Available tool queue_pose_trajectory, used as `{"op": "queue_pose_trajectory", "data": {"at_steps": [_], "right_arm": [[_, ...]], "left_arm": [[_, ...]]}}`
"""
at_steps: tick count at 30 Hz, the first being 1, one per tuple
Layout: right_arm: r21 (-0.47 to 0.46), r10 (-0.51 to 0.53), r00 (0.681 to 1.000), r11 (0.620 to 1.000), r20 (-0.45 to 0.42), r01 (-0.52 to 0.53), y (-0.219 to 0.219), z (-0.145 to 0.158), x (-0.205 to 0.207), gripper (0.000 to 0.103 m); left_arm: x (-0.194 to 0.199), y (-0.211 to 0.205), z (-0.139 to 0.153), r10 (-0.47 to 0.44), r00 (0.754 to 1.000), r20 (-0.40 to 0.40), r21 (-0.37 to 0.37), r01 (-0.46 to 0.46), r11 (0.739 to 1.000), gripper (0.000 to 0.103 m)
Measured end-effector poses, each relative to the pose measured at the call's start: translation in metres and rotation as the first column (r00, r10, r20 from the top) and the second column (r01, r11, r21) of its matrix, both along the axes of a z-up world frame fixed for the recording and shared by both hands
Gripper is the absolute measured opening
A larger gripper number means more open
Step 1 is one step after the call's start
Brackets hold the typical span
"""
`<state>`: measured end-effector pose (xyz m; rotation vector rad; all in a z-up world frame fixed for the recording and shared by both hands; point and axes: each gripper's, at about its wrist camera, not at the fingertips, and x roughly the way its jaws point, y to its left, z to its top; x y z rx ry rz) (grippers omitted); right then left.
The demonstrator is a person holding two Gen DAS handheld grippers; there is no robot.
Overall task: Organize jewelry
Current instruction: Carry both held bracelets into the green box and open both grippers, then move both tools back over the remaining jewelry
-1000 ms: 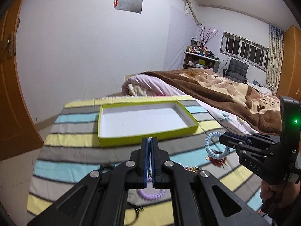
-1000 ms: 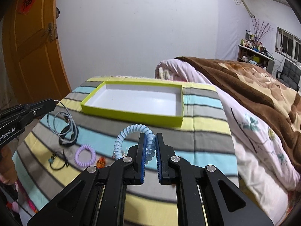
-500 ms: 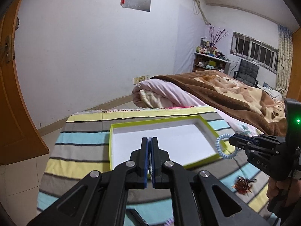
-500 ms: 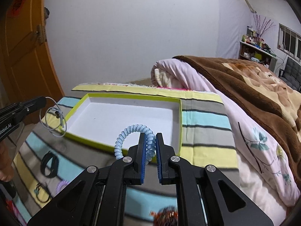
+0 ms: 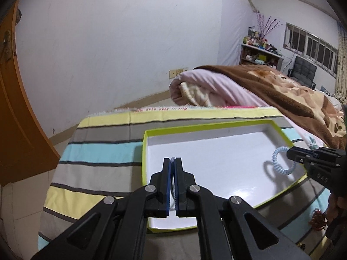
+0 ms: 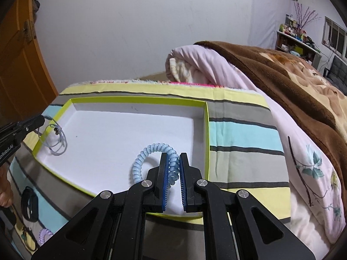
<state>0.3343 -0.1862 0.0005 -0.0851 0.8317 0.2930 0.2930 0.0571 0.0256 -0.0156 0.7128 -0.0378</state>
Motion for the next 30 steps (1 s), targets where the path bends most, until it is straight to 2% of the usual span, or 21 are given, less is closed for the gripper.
{"op": "queue_pose_trajectory", "data": {"at_steps": [5, 10, 19, 25, 30], "right_arm": [[-0.016, -0.004, 1.0, 1.0, -0.027, 0.004, 0.0, -0.004, 0.004, 0.01], [-0.006, 0.002, 1.0, 1.0, -0.003, -0.002, -0.002, 0.002, -0.002, 0.029], [0.036, 0.014, 0.997, 0.999, 0.08, -0.017, -0.007, 0.032, -0.037, 0.029], [0.069, 0.015, 0.992, 0.997, 0.129, -0.024, -0.013, 0.044, -0.078, 0.029], [0.082, 0.036, 0.988, 0.995, 0.152, -0.049, -0.017, 0.047, -0.118, 0.029]], "left_arm": [[0.004, 0.006, -0.009, 0.013, 0.999, -0.035, -0.005, -0.013, 1.0, 0.003], [0.0, 0.008, -0.008, 0.003, 1.0, -0.025, -0.017, -0.003, 1.0, 0.003], [-0.025, 0.012, 0.008, -0.014, 1.0, 0.024, -0.035, 0.015, 0.999, 0.011], [-0.065, 0.013, 0.023, -0.009, 0.997, 0.071, -0.045, 0.013, 0.999, 0.022], [-0.102, 0.009, 0.028, 0.002, 0.995, 0.095, -0.044, 0.002, 0.999, 0.022]]}}
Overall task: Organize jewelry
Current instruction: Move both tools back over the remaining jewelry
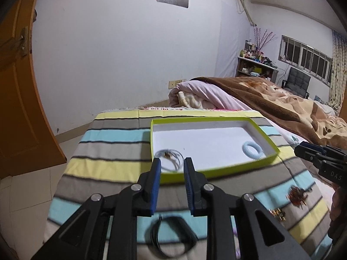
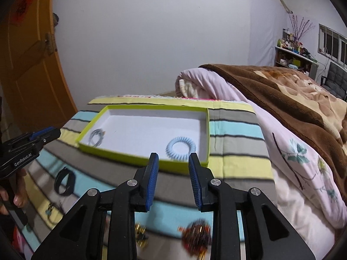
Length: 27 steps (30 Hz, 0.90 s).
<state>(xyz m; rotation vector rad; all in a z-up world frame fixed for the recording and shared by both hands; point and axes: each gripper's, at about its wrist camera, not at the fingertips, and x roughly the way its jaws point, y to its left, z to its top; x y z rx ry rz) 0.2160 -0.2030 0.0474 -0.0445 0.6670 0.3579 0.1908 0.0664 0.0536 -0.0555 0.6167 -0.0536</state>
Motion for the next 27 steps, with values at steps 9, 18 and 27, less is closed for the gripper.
{"op": "queue_pose_trajectory", "data": {"at_steps": [9, 18, 27], "right_arm": [[0.044, 0.016, 1.0, 0.999, 0.026, -0.017, -0.011, 0.006, -0.064, 0.029], [0.055, 0.01, 0.999, 0.998, 0.039, -0.012, -0.023, 0.004, -0.109, 0.029], [0.057, -0.009, 1.0, 0.998, 0.023, 0.007, -0.036, -0.005, -0.135, 0.029]], "left_arm": [[-0.054, -0.01, 0.001, 0.015, 1.0, 0.027, 0.013, -0.016, 1.0, 0.022], [-0.099, -0.018, 0.002, 0.017, 0.998, 0.063, -0.002, -0.017, 1.0, 0.022], [-0.131, -0.027, -0.008, -0.012, 0.999, 0.048, -0.017, 0.013, 1.0, 0.022]]}}
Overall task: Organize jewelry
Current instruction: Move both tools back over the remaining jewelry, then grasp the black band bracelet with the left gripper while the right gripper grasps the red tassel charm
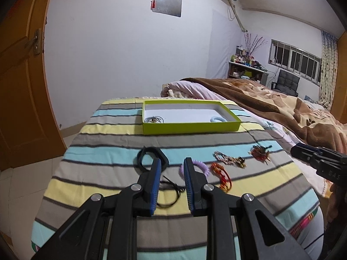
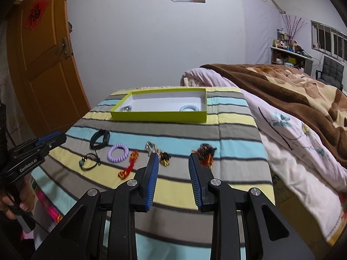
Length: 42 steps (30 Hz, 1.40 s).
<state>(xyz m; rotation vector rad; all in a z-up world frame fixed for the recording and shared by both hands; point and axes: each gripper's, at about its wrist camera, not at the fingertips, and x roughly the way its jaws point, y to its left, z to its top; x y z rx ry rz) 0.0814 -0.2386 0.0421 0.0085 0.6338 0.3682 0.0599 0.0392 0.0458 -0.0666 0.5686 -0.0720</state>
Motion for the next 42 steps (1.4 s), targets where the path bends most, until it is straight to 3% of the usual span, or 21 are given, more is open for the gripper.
{"op": "queue_pose_trajectory", "data": {"at_steps": [9, 23, 42], "right_arm": [[-0.001, -0.011, 1.0, 1.0, -0.012, 0.011, -0.006, -0.006, -0.008, 0.029], [-0.008, -0.024, 0.999, 1.0, -0.043, 0.024, -0.007, -0.018, 0.001, 0.029], [-0.033, -0.062, 0.991, 0.998, -0.115, 0.058, -0.01, -0.043, 0.06, 0.029]], "left_arm": [[-0.018, -0.002, -0.007, 0.007, 1.0, -0.003, -0.012, -0.007, 1.0, 0.022], [-0.013, -0.002, -0.021, 0.005, 0.999, -0.045, -0.02, -0.006, 1.0, 0.023], [0.053, 0.002, -0.035, 0.008, 0.993, -0.116, -0.022, -0.011, 1.0, 0.027]]}}
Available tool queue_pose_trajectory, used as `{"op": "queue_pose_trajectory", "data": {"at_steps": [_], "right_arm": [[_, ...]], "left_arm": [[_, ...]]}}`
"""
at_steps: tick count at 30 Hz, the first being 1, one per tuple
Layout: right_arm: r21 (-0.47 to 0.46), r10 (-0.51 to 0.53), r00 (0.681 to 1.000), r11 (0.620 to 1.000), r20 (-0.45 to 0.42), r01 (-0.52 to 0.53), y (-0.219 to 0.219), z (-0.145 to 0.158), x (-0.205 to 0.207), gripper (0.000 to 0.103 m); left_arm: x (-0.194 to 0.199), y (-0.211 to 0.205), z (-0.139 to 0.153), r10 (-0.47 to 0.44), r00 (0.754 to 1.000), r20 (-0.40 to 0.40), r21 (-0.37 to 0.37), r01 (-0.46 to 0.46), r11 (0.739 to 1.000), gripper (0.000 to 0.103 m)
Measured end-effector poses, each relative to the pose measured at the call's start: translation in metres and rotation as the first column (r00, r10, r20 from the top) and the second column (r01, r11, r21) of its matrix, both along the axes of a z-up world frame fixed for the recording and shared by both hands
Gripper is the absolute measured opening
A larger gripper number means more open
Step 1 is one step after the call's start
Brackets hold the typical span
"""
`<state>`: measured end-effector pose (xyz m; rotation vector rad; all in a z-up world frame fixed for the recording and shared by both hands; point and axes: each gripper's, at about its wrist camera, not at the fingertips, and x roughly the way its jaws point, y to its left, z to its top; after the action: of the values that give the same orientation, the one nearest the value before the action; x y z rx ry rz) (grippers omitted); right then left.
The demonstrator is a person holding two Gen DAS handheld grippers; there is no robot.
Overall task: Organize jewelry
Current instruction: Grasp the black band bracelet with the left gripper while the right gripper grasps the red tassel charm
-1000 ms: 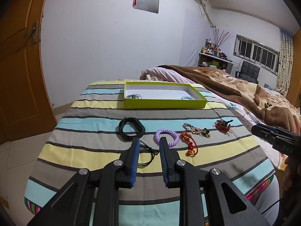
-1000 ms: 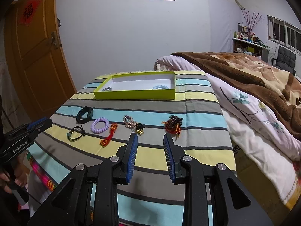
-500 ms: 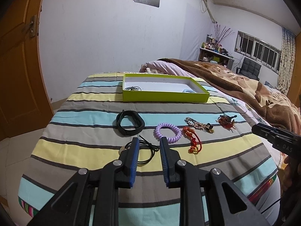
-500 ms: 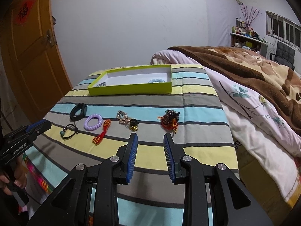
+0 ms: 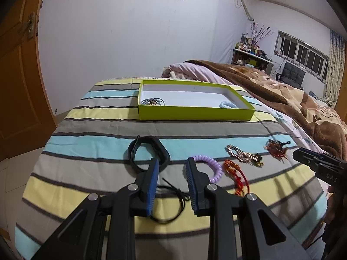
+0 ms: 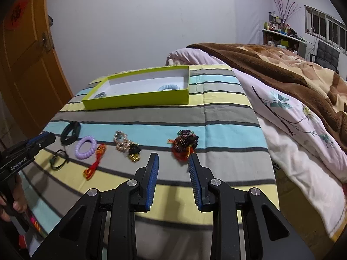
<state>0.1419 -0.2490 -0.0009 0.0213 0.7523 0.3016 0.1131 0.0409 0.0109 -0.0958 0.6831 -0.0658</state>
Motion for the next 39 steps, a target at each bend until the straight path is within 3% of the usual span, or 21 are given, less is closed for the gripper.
{"op": "queue_pose_trajectory", "data": {"at_steps": [21, 25, 39], "right_arm": [[0.015, -0.013, 0.991, 1.0, -0.133, 0.015, -0.001, -0.025, 0.055, 0.03], [0.019, -0.009, 0.992, 1.0, -0.13, 0.012, -0.001, -0.025, 0.055, 0.023], [0.027, 0.023, 0.995, 0.999, -0.098, -0.02, 0.005, -0.016, 0.037, 0.018]], "left_arm": [[0.062, 0.009, -0.027, 0.027, 0.986, -0.162, -0.022, -0.031, 0.999, 0.027], [0.066, 0.011, -0.031, 0.015, 0.982, -0.19, -0.04, -0.023, 0.999, 0.023], [0.045, 0.017, -0.023, 0.006, 0.989, -0.145, -0.056, -0.014, 0.998, 0.013]]}}
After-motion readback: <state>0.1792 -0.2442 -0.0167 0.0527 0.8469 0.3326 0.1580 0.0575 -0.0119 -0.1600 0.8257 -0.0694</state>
